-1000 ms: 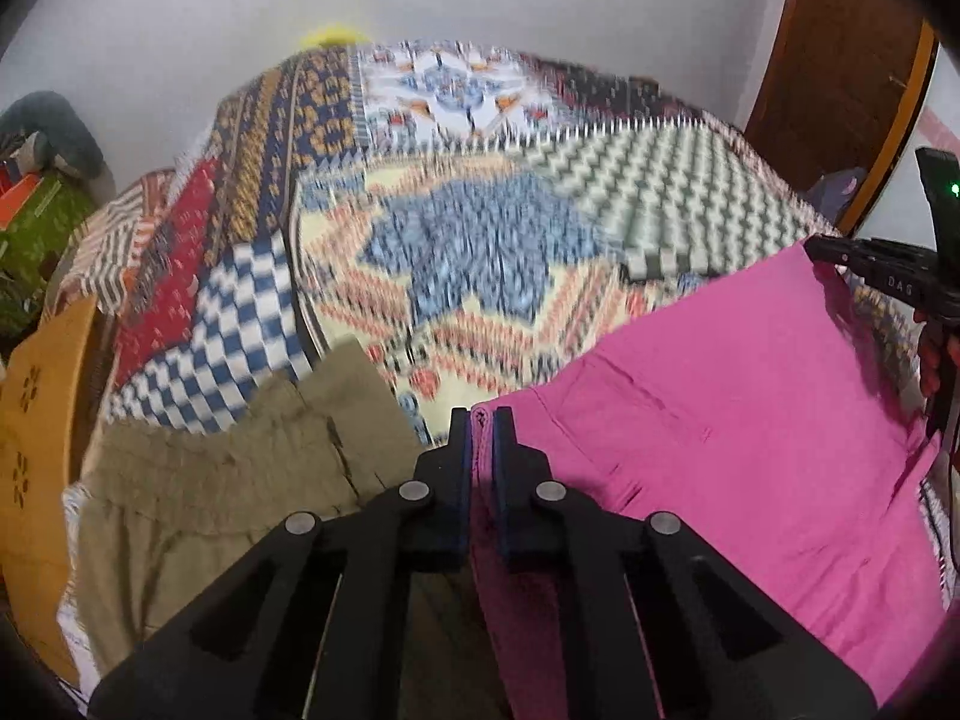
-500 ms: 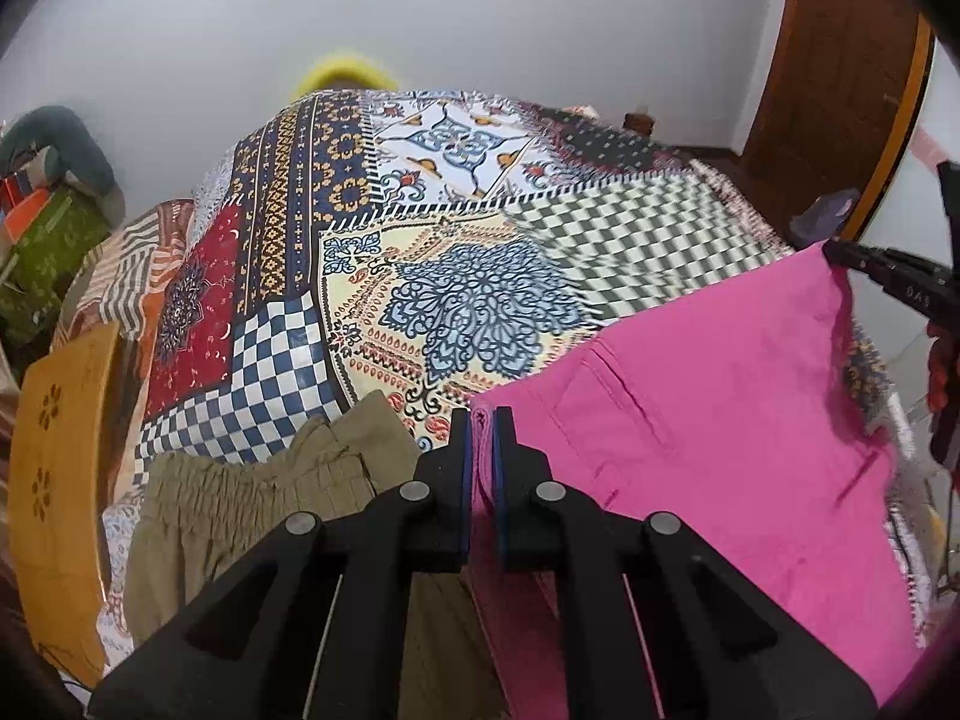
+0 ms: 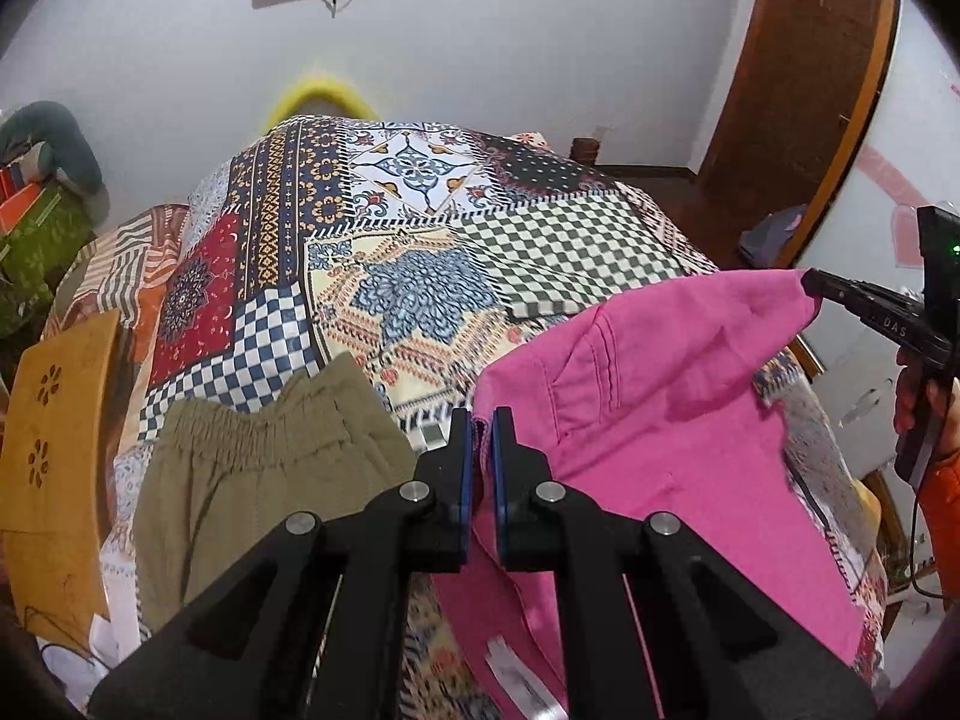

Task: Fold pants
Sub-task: 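Lift the waistband and fold it over toward the hem with both grippers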

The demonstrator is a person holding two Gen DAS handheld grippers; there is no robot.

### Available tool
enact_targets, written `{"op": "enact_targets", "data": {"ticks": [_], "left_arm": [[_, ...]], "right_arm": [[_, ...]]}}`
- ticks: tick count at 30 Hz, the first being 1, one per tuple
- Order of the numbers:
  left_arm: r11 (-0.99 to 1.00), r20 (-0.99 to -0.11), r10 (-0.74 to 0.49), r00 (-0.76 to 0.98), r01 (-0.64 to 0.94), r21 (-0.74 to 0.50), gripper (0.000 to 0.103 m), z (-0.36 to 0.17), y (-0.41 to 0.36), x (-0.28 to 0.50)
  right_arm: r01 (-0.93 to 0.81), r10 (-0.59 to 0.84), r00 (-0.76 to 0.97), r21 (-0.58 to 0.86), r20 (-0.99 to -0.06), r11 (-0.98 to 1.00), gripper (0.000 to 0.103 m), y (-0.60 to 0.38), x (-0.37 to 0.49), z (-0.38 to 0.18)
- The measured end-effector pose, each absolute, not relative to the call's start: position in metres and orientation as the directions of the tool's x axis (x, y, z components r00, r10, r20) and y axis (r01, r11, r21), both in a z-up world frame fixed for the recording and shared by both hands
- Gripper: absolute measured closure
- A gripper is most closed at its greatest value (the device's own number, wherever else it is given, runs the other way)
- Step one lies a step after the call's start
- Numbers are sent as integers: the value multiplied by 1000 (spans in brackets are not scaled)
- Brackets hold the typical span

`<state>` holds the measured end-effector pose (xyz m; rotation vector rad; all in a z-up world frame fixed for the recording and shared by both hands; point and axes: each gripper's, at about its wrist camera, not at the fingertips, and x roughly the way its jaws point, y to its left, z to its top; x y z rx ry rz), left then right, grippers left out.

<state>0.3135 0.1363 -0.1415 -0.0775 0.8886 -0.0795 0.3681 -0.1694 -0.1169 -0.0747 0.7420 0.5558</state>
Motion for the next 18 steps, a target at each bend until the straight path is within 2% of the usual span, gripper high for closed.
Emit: {"op": "enact_targets", "data": {"ticks": [11, 18], "left_arm": [[994, -775, -107, 623, 48, -98, 97, -128, 118, 252], [995, -800, -102, 591, 55, -86, 98, -139, 107, 216]], "right_arm": [[-493, 473, 607, 164, -638, 854, 99, -192, 308, -106], [-479, 454, 587, 165, -670, 862, 99, -204, 272, -117]]}}
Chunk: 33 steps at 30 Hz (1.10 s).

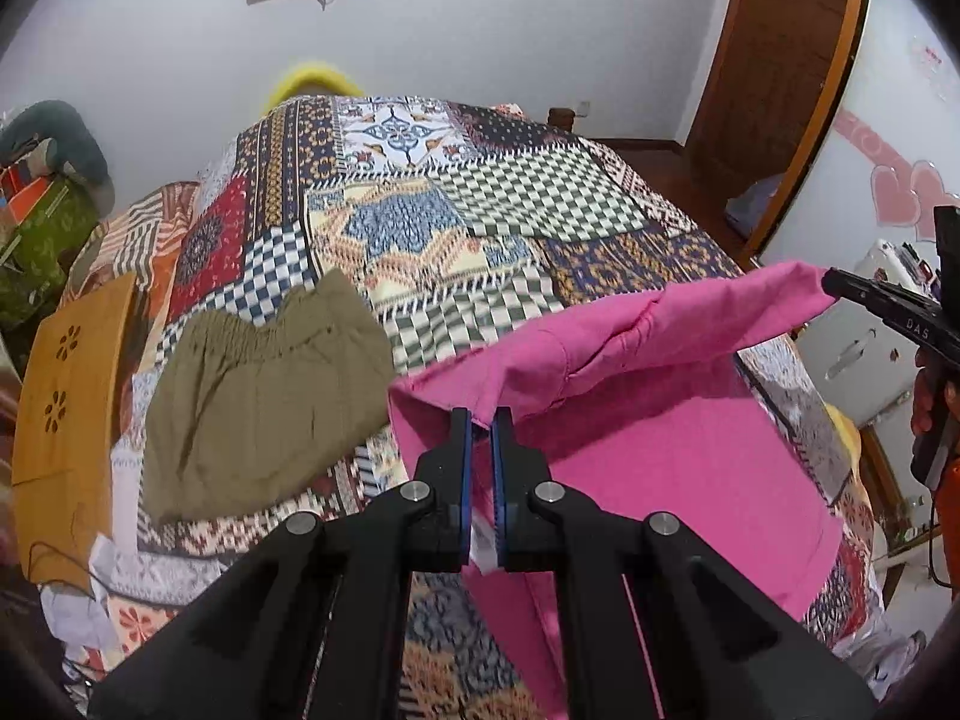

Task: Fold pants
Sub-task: 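Lift the waistband and fold it over toward the hem with both grippers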

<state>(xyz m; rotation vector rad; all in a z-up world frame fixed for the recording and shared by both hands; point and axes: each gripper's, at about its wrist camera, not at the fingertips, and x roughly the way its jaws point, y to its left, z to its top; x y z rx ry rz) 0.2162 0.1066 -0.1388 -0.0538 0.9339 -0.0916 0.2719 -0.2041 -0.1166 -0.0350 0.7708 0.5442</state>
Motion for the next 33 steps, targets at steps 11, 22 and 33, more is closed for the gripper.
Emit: {"op": "enact_targets", "data": {"ticks": [11, 22, 33], "left_arm": [[991, -816, -134, 563, 75, -111, 100, -155, 96, 165], [983, -823, -183, 538, 80, -166, 100, -178, 88, 131], [979, -827, -197, 526, 56, -197, 100, -192, 80, 106]], "right_arm": [[-472, 435, 549, 164, -714, 866, 99, -225, 225, -141], [-456, 432, 517, 189, -740, 870, 99, -234, 190, -167], [-422, 447, 483, 247, -753, 872, 99, -247, 177, -188]]}}
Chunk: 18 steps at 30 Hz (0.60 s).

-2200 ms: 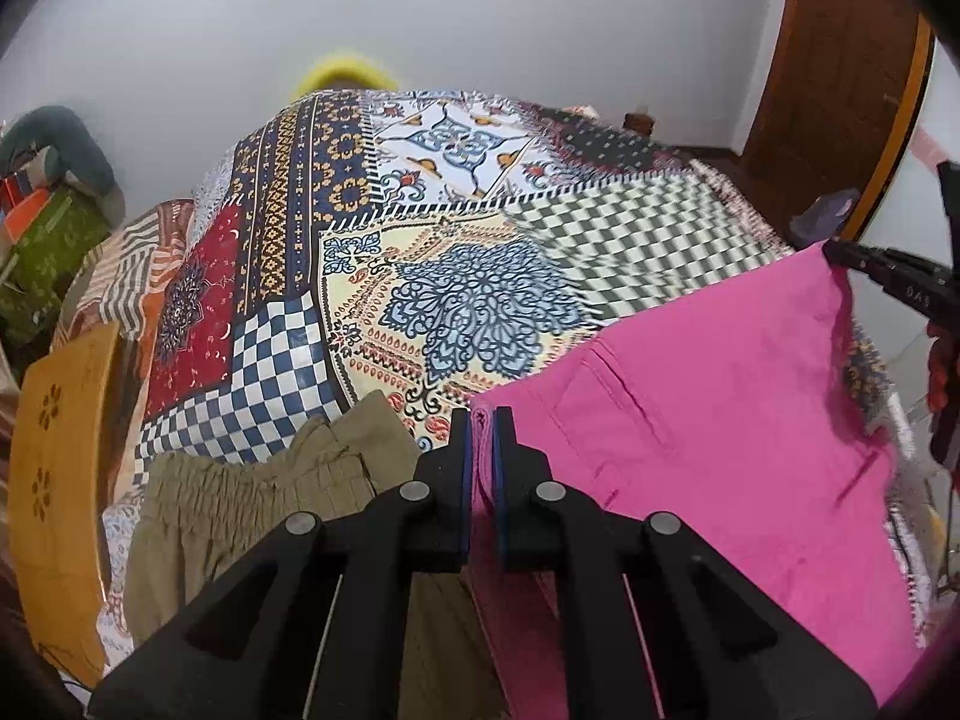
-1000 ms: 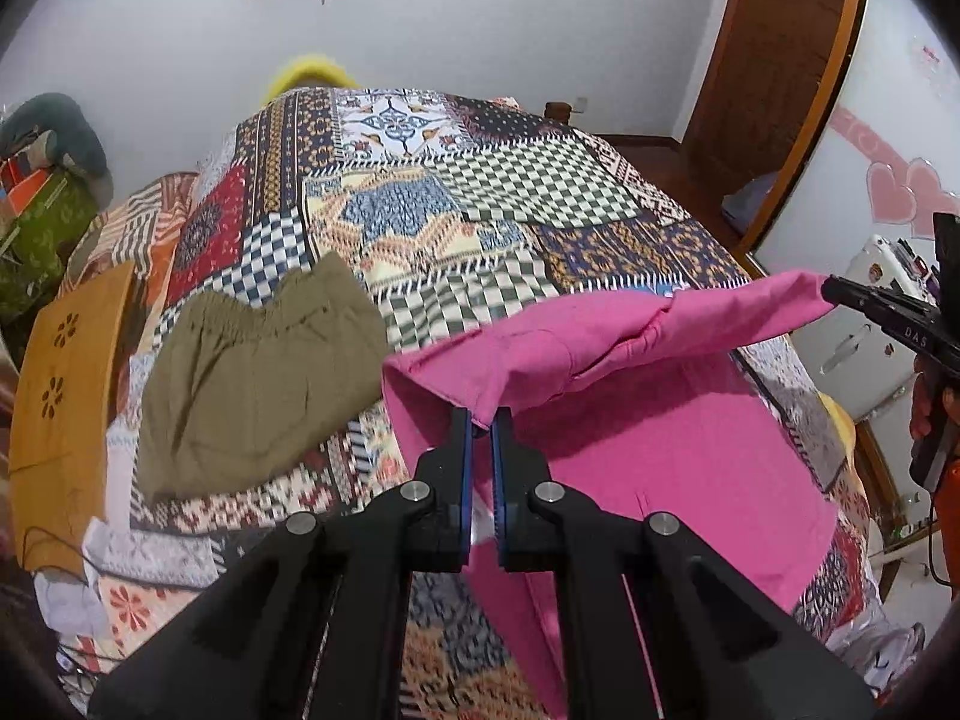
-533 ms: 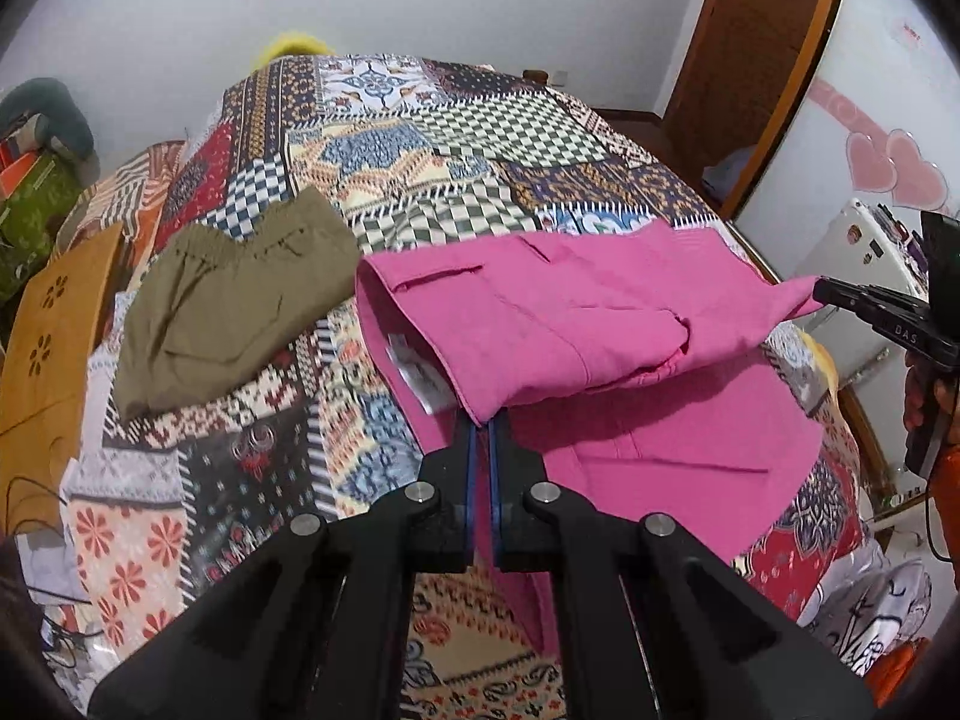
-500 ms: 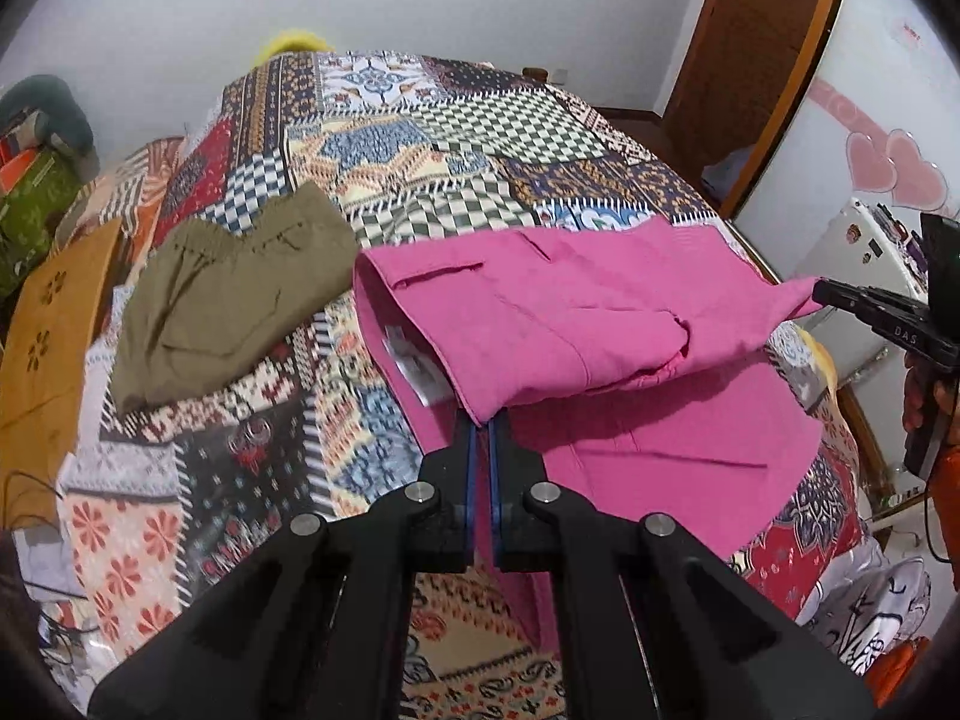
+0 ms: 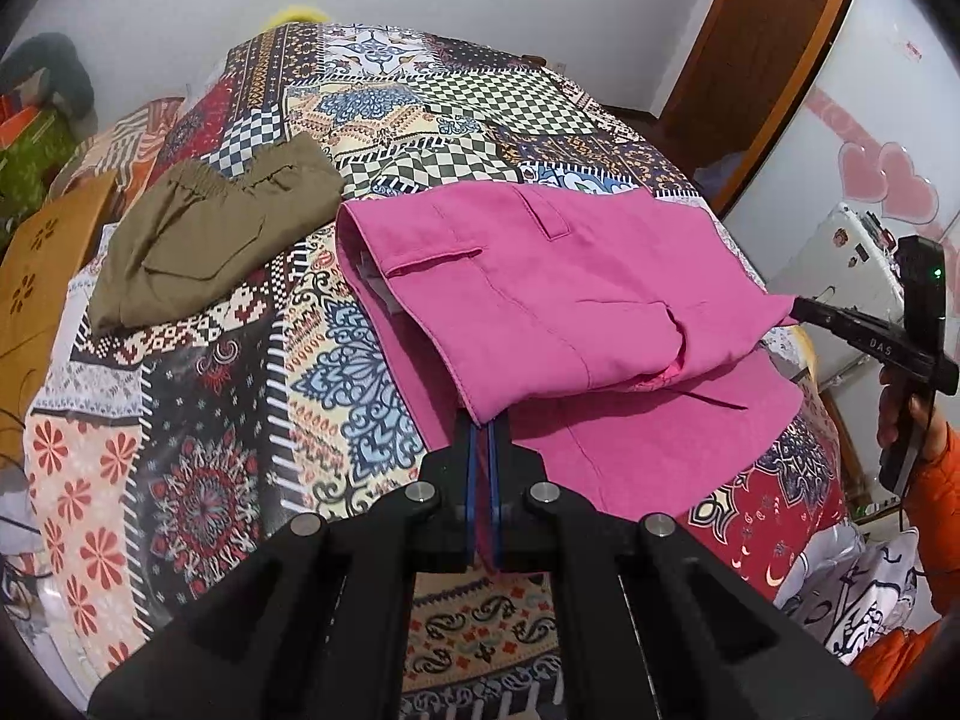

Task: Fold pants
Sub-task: 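Lift the waistband and fold it over toward the hem with both grippers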

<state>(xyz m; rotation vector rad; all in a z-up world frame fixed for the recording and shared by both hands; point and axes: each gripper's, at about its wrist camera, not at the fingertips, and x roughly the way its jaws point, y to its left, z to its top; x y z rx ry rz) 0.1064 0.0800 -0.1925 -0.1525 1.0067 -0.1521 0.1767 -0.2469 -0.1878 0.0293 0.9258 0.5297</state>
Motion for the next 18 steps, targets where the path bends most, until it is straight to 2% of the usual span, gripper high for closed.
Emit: {"op": "enact_targets", "data": {"ticks": [12, 18], "left_arm": [[981, -857, -183, 482, 31, -192, 100, -206, 86, 95], [987, -839, -150, 523, 27, -160, 98, -185, 88, 87]], "right_arm": [[-466, 424, 414, 213, -806, 859, 98, -239, 160, -201], [-458, 408, 419, 199, -811, 866, 91, -242, 157, -189]]}}
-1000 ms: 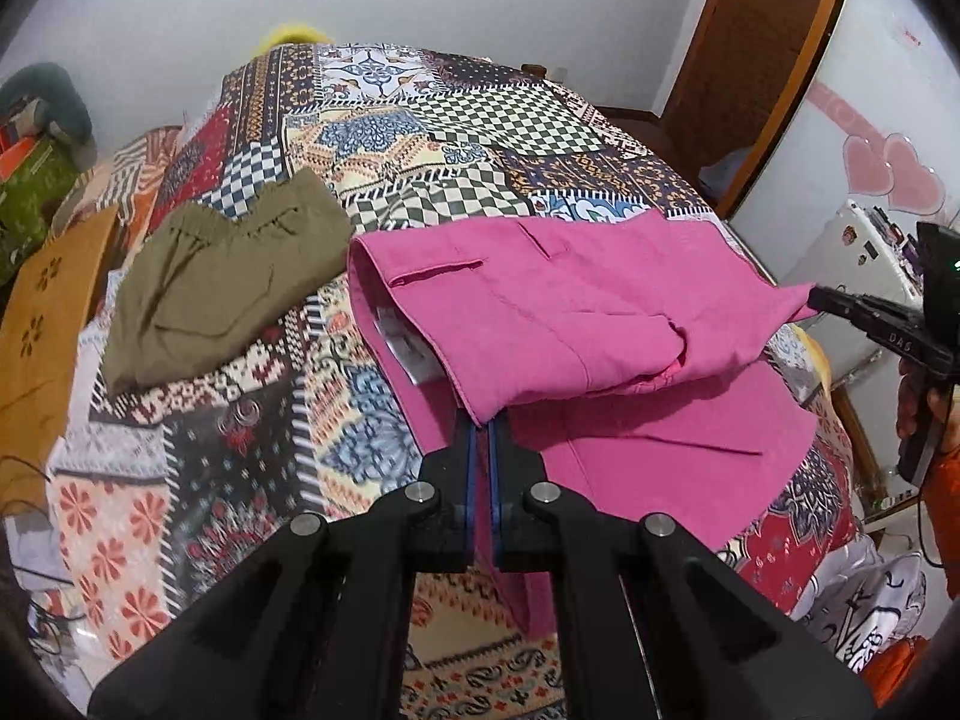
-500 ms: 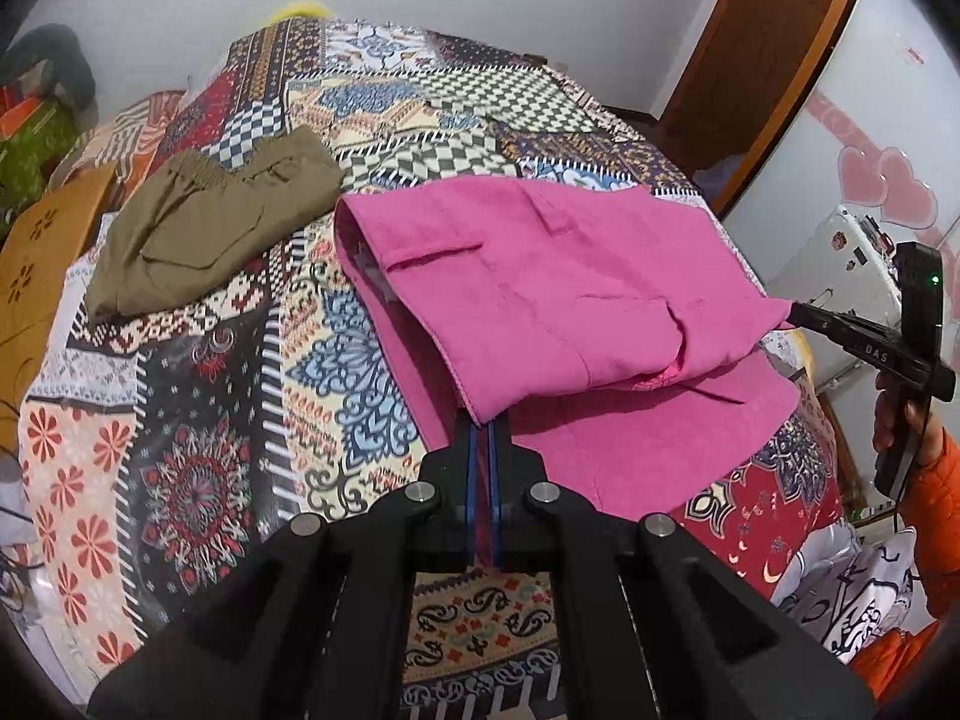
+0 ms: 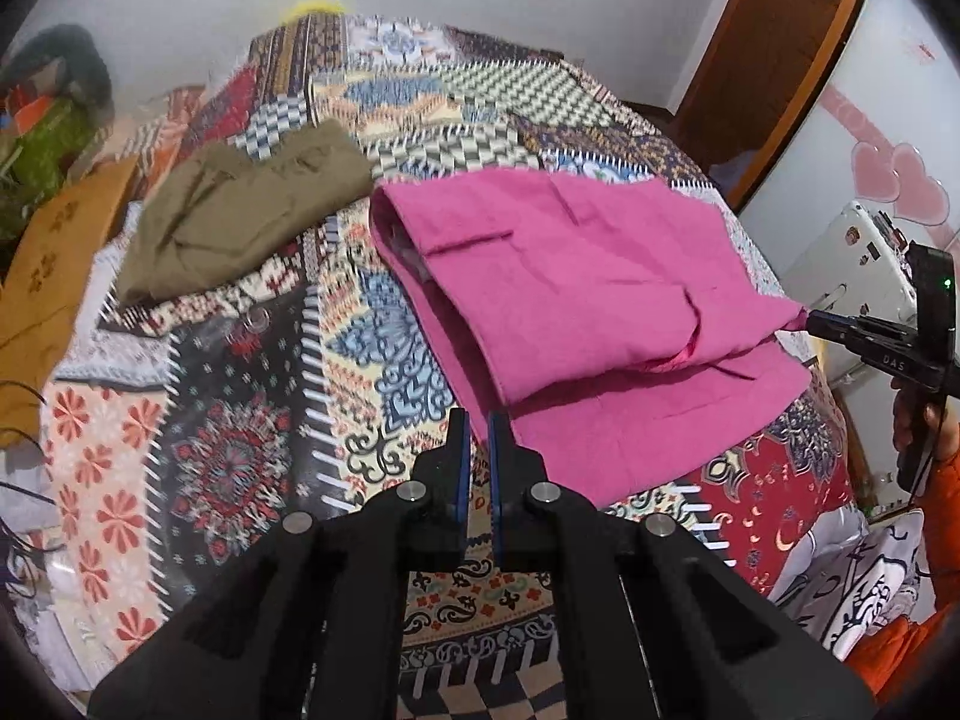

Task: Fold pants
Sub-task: 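Lift the waistband and fold it over toward the hem with both grippers, then open both grippers and release the folded pink trousers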

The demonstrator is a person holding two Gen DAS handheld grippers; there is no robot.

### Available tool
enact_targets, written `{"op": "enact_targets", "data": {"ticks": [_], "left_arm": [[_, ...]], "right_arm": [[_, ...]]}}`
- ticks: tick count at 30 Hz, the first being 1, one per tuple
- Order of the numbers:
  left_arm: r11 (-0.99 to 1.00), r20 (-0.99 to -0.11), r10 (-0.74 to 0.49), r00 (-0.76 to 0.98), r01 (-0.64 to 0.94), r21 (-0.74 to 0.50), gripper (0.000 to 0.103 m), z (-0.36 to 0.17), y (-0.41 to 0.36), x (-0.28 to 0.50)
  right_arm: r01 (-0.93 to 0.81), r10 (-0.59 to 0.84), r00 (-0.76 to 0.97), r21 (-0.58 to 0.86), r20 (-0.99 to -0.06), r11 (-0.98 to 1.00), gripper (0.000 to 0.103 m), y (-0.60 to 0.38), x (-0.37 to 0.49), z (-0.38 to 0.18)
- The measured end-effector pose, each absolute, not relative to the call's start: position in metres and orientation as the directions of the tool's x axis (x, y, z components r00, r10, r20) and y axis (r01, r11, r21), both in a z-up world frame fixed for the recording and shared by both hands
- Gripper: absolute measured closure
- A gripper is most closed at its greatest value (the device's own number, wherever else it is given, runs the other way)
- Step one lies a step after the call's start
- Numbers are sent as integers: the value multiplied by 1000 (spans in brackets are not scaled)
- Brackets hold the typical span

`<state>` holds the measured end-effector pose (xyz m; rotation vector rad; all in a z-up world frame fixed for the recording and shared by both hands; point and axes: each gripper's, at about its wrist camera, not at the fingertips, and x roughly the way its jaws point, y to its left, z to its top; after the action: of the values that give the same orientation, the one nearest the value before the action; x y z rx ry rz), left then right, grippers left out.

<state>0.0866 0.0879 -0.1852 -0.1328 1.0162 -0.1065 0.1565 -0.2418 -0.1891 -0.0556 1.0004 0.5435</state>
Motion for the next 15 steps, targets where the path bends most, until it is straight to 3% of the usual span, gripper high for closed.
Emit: {"op": "enact_targets", "data": {"ticks": [3, 7, 15], "left_arm": [[990, -831, -137, 540, 48, -133, 91, -172, 79, 88], [989, -815, -147, 561, 94, -113, 67, -157, 62, 93], [972, -818, -191, 543, 220, -82, 63, -150, 17, 107]], "right_arm": [[-458, 412, 443, 194, -796, 868, 78, -242, 154, -177], [-491, 413, 479, 153, -775, 858, 75, -232, 149, -159], [-580, 458, 484, 119, -746, 806, 65, -202, 143, -141]]}}
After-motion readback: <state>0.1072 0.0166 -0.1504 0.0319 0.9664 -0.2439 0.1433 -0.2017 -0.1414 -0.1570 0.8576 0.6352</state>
